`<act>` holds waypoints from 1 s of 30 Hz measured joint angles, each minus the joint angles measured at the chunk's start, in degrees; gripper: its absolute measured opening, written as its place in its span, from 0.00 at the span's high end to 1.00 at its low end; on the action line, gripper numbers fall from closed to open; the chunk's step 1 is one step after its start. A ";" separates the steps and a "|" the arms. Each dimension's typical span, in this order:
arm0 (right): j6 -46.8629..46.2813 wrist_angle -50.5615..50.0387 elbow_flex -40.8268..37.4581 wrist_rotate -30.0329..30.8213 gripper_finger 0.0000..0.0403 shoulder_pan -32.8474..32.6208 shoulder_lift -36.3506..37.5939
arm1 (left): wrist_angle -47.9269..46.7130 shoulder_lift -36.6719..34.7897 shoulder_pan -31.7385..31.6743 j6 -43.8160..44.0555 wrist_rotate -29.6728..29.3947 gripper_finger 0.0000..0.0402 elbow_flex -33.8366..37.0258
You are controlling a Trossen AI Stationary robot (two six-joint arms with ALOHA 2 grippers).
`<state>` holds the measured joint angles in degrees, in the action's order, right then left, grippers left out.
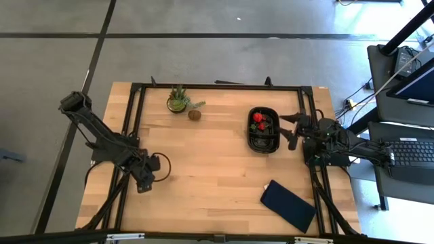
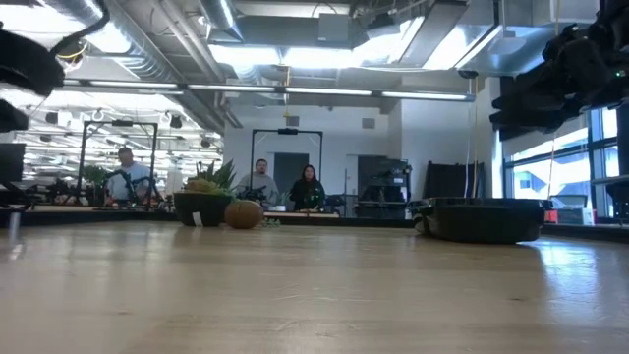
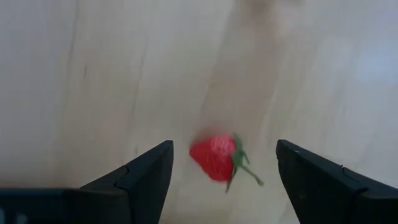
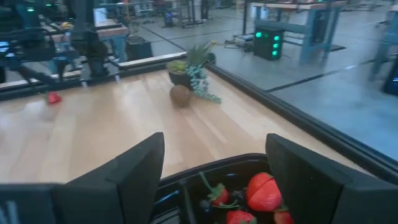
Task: Pick and placing Produce into tupperware
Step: Put the red strawberry into the black bin
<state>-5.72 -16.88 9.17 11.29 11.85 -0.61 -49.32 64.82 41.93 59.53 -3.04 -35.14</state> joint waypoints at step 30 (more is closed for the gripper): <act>0.18 -0.19 0.00 2.67 0.30 -0.01 0.01 | -2.04 0.11 0.57 41.89 4.24 0.31 0.07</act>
<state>-5.54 -17.06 9.17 13.96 11.84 -0.60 -51.35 64.93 42.50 101.43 1.20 -35.07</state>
